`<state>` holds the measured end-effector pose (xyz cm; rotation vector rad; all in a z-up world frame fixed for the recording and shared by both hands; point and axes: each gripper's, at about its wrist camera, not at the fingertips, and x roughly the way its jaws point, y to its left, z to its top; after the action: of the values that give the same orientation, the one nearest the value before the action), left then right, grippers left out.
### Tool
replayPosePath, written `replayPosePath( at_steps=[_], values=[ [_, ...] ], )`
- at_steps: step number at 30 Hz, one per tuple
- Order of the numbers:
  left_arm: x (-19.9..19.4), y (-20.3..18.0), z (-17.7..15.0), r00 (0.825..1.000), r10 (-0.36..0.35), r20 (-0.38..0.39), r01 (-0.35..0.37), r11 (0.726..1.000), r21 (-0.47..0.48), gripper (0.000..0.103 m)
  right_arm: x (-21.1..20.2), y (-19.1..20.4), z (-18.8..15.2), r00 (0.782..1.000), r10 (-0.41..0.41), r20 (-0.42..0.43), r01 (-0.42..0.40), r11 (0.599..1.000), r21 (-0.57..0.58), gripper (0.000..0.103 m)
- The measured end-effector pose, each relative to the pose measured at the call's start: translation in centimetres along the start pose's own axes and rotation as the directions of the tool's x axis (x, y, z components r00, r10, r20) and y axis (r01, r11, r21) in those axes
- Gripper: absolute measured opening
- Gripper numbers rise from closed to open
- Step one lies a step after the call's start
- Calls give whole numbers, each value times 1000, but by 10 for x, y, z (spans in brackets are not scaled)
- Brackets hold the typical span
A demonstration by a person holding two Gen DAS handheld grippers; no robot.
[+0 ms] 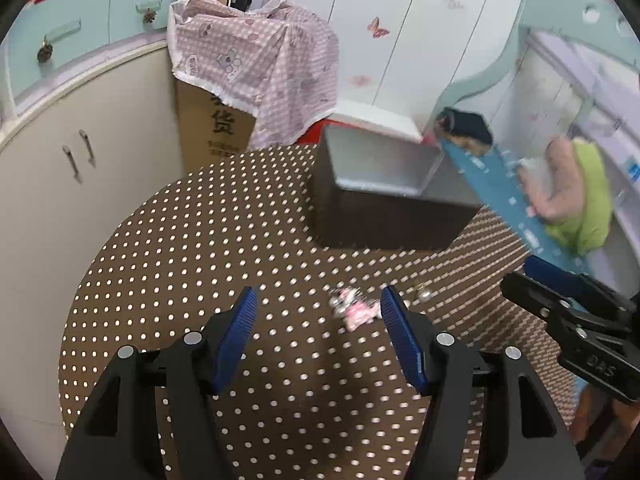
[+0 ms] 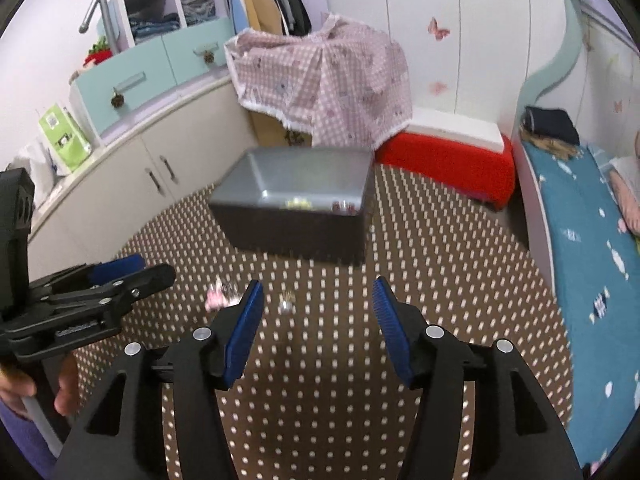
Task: Organize jewelry
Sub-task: 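Open both grippers in the box and withdraw toward the remaining charms, then grasp the pink charm with the left gripper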
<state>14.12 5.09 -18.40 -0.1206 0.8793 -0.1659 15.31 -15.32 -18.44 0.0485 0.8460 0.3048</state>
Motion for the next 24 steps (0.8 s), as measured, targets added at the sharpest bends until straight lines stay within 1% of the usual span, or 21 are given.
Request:
replayPosePath(
  at_steps=[4, 7, 10, 12, 14, 18, 21, 23, 24],
  values=[
    [14, -12, -9, 999, 38, -10, -38, 998, 40, 60, 13, -6, -15, 999, 8, -35, -8, 1000, 19, 55],
    [21, -18, -11, 999, 52, -13, -51, 996, 70, 60, 20, -11, -19, 999, 16, -50, -14, 1000, 25, 55],
    [28, -20, -9, 999, 47, -23, -46, 997, 65, 60, 25, -13, -23, 998, 24, -58, -22, 999, 32, 55],
    [32, -21, -8, 998, 52, -25, -51, 997, 63, 58, 29, -16, -24, 997, 28, -65, -26, 999, 34, 55],
    [38, -20, -7, 998, 47, -40, -44, 997, 65, 47, 31, -19, -25, 997, 31, -66, -28, 999, 44, 55],
    [44, -20, -7, 998, 43, -54, -40, 997, 61, 47, 33, -25, -25, 997, 40, -66, -36, 998, 55, 55],
    [45, -20, -9, 998, 28, -58, -24, 997, 67, 40, 35, -27, -24, 997, 44, -66, -40, 998, 56, 55],
    [43, -21, -10, 998, 9, -57, -5, 997, 74, 24, 36, -26, -24, 997, 46, -67, -43, 998, 54, 55],
    [42, -20, -10, 999, 3, -54, 1, 997, 71, 20, 37, -25, -24, 997, 47, -67, -44, 998, 53, 55]
  ],
)
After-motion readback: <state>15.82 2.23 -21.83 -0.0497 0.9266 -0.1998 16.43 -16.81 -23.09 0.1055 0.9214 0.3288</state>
